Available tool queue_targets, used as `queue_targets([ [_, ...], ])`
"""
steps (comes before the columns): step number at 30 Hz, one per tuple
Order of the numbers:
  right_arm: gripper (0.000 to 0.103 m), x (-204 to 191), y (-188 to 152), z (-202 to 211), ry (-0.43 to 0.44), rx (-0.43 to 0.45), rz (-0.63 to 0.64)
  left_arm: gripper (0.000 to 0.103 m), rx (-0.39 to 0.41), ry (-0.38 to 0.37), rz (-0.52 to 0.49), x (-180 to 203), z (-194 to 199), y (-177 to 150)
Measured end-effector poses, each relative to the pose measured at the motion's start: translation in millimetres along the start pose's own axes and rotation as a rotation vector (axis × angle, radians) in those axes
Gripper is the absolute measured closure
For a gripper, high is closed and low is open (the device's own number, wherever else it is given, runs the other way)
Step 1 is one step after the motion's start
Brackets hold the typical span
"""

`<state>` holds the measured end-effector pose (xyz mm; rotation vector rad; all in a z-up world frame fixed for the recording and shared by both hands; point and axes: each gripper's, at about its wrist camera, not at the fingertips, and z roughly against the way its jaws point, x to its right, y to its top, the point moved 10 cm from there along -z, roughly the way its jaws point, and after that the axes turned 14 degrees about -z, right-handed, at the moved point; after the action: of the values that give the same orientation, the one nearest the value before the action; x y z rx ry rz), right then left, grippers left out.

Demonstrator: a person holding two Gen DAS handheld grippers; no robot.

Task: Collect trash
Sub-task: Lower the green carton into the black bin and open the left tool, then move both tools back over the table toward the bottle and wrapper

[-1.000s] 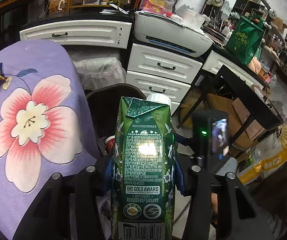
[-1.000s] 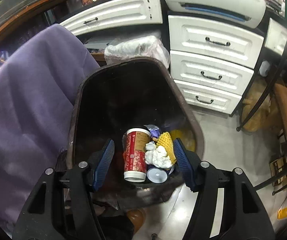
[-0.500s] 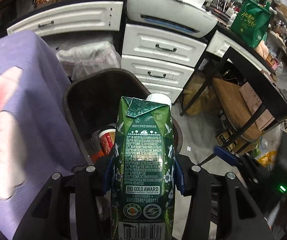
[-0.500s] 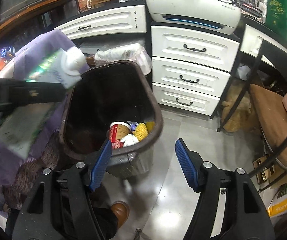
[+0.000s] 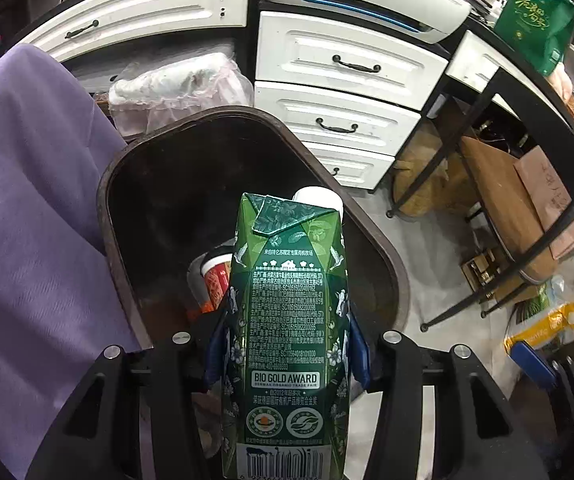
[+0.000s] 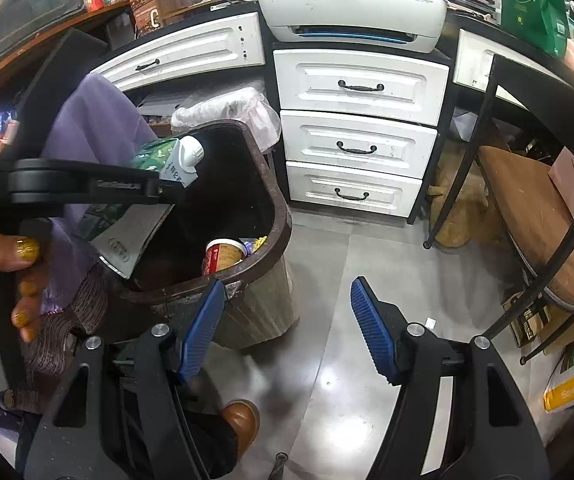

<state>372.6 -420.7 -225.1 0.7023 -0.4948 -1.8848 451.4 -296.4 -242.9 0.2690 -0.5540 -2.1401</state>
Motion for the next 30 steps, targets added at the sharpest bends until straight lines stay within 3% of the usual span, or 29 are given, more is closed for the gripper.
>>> queue_targets([
  [4,0.037,-1,-2,0,0.007,0.002,-0.001,0.051,-0.019,-0.006,0.032,-5,-6,0],
  [6,0.037,0,-2,-1,0.004,-0.001,-0.007,0.041,-0.019,-0.027,0.058,-5,-5,-1],
  [8,0.037,2,-3,-2,0.002,-0.001,-0.016,0.038,0.01,-0.042,0.069,-1,5,1],
  [16,0.037,-1,-2,0,0.008,-0.002,-0.011,0.037,0.109,-0.046,0.011,20,55,5],
  [23,0.037,-12,-3,3,0.023,-0.008,0.005,0.026,0.198,0.008,-0.062,20,118,3],
  [30,0.037,-36,2,17,0.069,-0.001,0.048,0.017,0.267,0.091,-0.059,-9,174,-5],
])
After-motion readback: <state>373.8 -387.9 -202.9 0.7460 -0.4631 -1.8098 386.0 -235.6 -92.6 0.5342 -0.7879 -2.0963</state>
